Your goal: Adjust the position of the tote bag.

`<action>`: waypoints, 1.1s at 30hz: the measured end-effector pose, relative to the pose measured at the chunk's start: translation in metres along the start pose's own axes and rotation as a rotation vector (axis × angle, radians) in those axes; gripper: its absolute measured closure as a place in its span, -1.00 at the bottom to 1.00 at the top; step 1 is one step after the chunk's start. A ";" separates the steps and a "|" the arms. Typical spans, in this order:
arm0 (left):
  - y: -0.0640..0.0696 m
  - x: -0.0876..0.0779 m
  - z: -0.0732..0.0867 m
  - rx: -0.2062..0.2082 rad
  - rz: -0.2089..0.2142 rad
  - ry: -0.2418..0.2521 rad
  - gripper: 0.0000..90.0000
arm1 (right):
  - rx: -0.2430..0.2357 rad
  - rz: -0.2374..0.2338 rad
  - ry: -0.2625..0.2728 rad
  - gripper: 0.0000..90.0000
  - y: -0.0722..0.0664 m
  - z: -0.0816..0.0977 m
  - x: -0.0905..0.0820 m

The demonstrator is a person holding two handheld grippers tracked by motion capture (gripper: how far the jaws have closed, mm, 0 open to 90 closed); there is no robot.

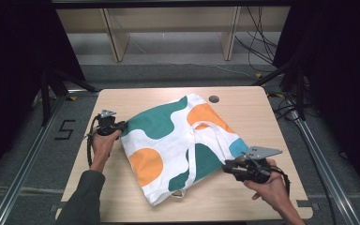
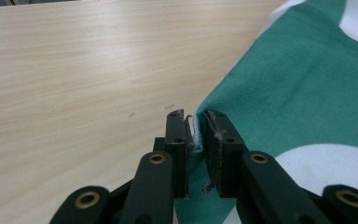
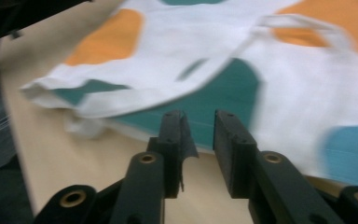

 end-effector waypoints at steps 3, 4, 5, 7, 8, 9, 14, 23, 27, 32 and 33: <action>0.001 0.001 -0.005 0.020 -0.028 -0.016 0.72 | 0.030 0.090 -0.010 0.40 0.028 0.003 -0.009; -0.001 -0.001 -0.005 0.046 -0.032 -0.040 0.68 | 0.007 0.131 -0.017 0.32 0.042 0.004 -0.011; 0.001 -0.001 -0.008 0.011 -0.037 -0.030 0.62 | 0.061 0.150 -0.020 0.25 0.049 0.006 -0.010; 0.005 -0.004 -0.007 -0.010 -0.011 -0.058 0.48 | 0.093 0.192 -0.033 0.13 0.068 0.008 -0.010; 0.004 -0.008 -0.006 0.010 -0.012 -0.074 0.41 | 0.089 0.195 -0.067 0.08 0.077 0.010 -0.009; 0.009 -0.012 -0.006 -0.023 -0.003 -0.064 0.33 | 0.103 0.204 -0.070 0.06 0.085 0.011 -0.007; 0.022 -0.041 0.003 -0.143 0.053 -0.003 -0.03 | 0.136 0.252 -0.115 -0.05 0.106 0.016 0.000; 0.057 -0.092 0.051 -0.117 0.167 -0.020 -0.23 | 0.318 0.119 -0.190 0.15 0.116 0.033 0.017; 0.069 -0.107 0.064 -0.112 0.200 -0.022 -0.25 | 0.276 0.146 -0.223 0.57 0.116 0.038 0.015; 0.081 -0.132 0.068 -0.052 0.227 0.014 -0.26 | 0.187 0.158 -0.255 0.67 0.098 0.041 0.015; 0.085 -0.137 0.070 -0.039 0.231 0.019 -0.26 | 0.187 0.155 -0.264 0.67 0.092 0.043 0.015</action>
Point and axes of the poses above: each handheld gripper's, and its own axes: x roughly forward along the jaws, z roughly out of its underside, y roughly to its right, the point moved 9 cm from there along x, roughly forward along the jaws, and after that the axes turned 9 degrees about -z, right-handed, at the moved point
